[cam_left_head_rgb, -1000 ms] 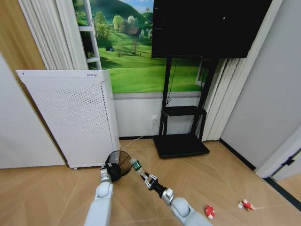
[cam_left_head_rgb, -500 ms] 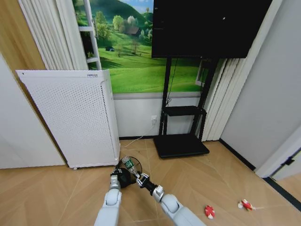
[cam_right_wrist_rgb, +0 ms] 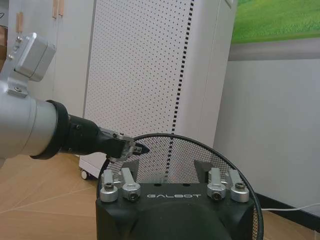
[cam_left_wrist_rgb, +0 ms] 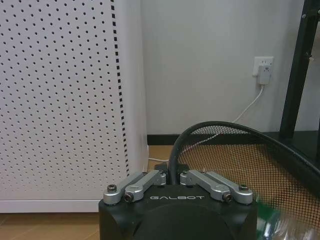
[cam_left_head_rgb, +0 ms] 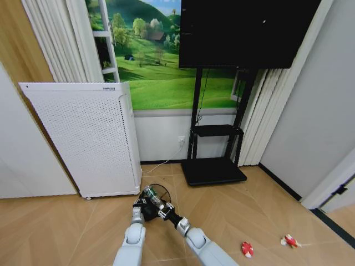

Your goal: Pick up the trash bin and place the garbage on the floor into it.

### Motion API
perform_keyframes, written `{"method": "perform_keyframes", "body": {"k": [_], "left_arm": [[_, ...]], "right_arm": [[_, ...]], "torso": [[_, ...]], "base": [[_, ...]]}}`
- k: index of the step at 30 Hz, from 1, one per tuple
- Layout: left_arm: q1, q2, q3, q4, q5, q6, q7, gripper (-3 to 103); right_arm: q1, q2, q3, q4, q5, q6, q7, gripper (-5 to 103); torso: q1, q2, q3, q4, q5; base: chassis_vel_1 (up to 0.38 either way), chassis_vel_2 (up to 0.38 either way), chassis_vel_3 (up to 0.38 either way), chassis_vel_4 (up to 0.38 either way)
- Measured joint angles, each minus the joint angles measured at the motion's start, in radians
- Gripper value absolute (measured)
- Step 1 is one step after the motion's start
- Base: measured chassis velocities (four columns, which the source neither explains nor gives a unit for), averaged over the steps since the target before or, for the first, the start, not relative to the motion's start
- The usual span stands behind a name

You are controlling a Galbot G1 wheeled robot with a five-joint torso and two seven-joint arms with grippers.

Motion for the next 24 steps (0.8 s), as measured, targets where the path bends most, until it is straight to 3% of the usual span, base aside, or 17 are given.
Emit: {"method": "perform_keyframes", "body": {"k": [1,2,7,8,9,24], "left_arm": [[0.000,0.000,0.000,0.000,0.000,0.000,0.000,6],[0.001,0.000,0.000,-0.003,-0.001,0.000,0.000,6],[0.005,0.000,-0.010,-0.020,-0.008,0.003,-0.001,6],[0.007,0.000,-0.015,-0.028,-0.013,0.007,-0.002,6],[0.007,0.000,-0.018,-0.032,-0.015,0.010,-0.002,6],[0.010,0.000,-0.025,-0.042,-0.017,0.014,-0.003,6]], "right_arm": [[0.000,0.000,0.000,0.000,0.000,0.000,0.000,60],[-0.001,0.002,0.004,-0.005,-0.006,0.012,0.000,71],[-0.005,0.011,0.023,-0.025,-0.026,0.060,-0.003,82],[-0.006,0.013,0.030,-0.031,-0.034,0.068,-0.004,93],[-0.006,0.014,0.034,-0.035,-0.035,0.073,-0.003,97],[-0.013,0.002,0.075,-0.044,0.005,0.047,-0.001,100]], "torso": [[0.000,0.000,0.000,0.0000,0.0000],[0.000,0.000,0.000,0.0000,0.0000],[0.000,0.000,0.000,0.0001,0.0000],[0.000,0.000,0.000,0.0002,0.0001],[0.000,0.000,0.000,0.0002,0.0000],[0.000,0.000,0.000,0.0001,0.0000]], "base": [[0.000,0.000,0.000,0.000],[0.000,0.000,0.000,0.000],[0.000,0.000,0.000,0.000],[0.000,0.000,0.000,0.000],[0.000,0.000,0.000,0.000],[0.000,0.000,0.000,0.000]]}}
